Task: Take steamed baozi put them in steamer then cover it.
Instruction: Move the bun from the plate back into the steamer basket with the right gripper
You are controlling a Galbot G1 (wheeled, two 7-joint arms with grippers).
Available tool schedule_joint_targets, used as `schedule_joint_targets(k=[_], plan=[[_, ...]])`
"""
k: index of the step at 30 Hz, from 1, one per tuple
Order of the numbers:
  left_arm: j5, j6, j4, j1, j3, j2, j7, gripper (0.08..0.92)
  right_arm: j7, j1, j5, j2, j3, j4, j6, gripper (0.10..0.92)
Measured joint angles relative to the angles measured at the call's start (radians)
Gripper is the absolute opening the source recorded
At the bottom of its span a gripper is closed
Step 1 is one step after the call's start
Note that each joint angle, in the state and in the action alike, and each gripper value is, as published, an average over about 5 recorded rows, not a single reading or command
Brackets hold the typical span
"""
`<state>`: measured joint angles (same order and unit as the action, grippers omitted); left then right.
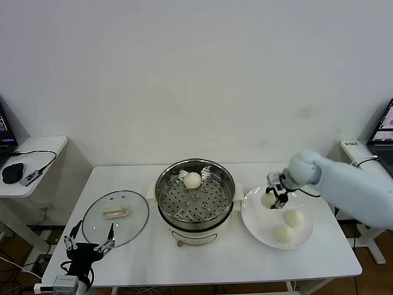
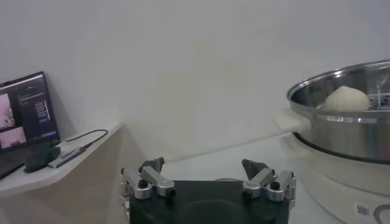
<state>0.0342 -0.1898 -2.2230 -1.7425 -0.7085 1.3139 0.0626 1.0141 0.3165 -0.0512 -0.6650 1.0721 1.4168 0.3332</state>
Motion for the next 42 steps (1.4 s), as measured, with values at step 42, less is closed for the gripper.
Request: schedule_joint_targets(k=[42], plan=[[0.003, 0.005, 0.001, 0.031, -0.031, 0.007, 0.003, 0.823, -0.214, 0.177, -0.509, -0.658, 0.205, -0.134, 0.33, 0.611]])
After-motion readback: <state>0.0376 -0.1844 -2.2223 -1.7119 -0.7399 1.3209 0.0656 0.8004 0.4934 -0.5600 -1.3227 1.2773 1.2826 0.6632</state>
